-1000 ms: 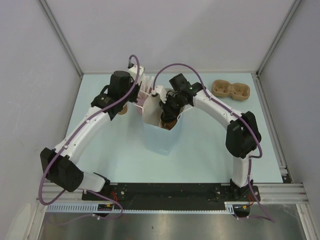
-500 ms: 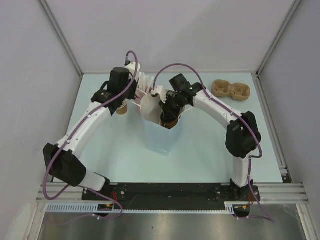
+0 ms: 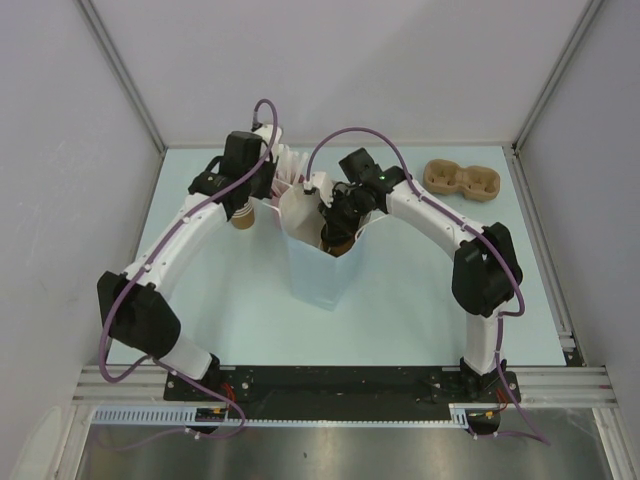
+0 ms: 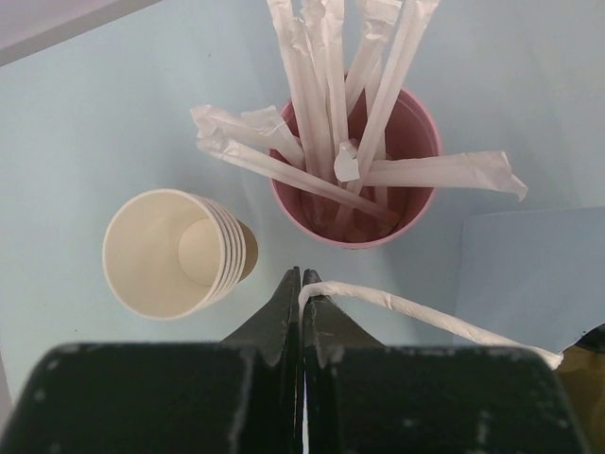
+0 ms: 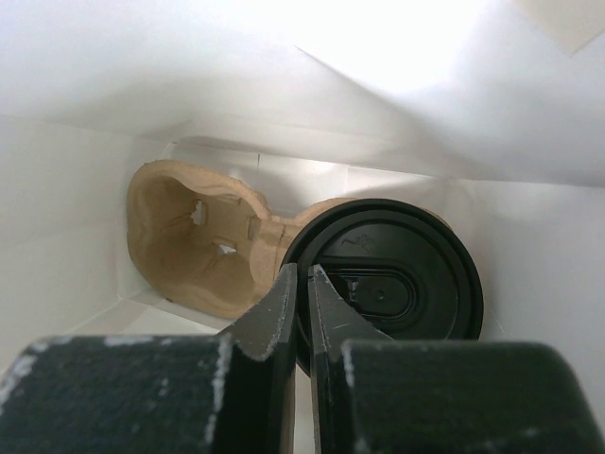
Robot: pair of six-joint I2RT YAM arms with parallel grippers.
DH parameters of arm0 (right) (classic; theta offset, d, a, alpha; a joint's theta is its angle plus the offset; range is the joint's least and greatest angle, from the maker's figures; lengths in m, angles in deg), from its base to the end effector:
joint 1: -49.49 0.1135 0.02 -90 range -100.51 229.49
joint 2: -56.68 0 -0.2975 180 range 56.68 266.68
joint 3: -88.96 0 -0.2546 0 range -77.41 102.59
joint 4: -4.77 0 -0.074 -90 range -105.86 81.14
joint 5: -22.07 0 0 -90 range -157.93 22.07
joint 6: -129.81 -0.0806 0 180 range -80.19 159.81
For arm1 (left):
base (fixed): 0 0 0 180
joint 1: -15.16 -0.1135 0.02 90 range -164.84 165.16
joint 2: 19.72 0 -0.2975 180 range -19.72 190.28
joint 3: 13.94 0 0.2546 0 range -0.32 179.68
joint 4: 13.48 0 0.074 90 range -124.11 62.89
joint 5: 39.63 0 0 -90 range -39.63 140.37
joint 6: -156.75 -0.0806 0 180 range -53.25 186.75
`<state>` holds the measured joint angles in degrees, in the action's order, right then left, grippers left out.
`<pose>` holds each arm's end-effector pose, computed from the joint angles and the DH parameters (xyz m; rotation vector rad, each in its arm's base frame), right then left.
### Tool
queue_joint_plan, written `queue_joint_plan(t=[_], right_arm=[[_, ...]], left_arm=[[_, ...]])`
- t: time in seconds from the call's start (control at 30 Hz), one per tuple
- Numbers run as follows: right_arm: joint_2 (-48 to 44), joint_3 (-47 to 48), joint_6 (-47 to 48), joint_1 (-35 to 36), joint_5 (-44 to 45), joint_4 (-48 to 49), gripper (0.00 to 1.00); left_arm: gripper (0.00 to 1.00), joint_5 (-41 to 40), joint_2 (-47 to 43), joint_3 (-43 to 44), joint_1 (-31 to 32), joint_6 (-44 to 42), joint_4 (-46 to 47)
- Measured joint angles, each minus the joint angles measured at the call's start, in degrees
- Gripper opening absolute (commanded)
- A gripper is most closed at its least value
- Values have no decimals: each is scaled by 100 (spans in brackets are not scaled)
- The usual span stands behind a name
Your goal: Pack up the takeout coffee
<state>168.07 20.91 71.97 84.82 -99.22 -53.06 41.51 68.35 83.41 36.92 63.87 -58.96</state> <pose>0.3514 0.3004 0.2728 -1.5581 1.9626 0.7194 0.3624 -0.1313 0.3611 0.3836 2.1601 -0.0149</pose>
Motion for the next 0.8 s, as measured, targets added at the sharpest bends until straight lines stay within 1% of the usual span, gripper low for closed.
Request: queue_joint_plan(t=[0.6, 0.67, 0.73, 0.77, 0.8], right_arm=[[-39, -184, 70, 50, -4, 192, 0], [-42, -184, 68, 48, -7, 190, 0], [-42, -170, 70, 42, -7, 184, 7], [-42, -164, 70, 37, -9, 177, 12], [-42, -146, 70, 28, -11, 157, 21]], left_arm=[[0, 201, -212, -2, -26, 2, 83], [2, 212, -225, -4, -31, 2, 83], [5, 223, -238, -2, -31, 2, 87], [9, 238, -243, -4, -31, 2, 87], [10, 260, -245, -4, -31, 2, 87]])
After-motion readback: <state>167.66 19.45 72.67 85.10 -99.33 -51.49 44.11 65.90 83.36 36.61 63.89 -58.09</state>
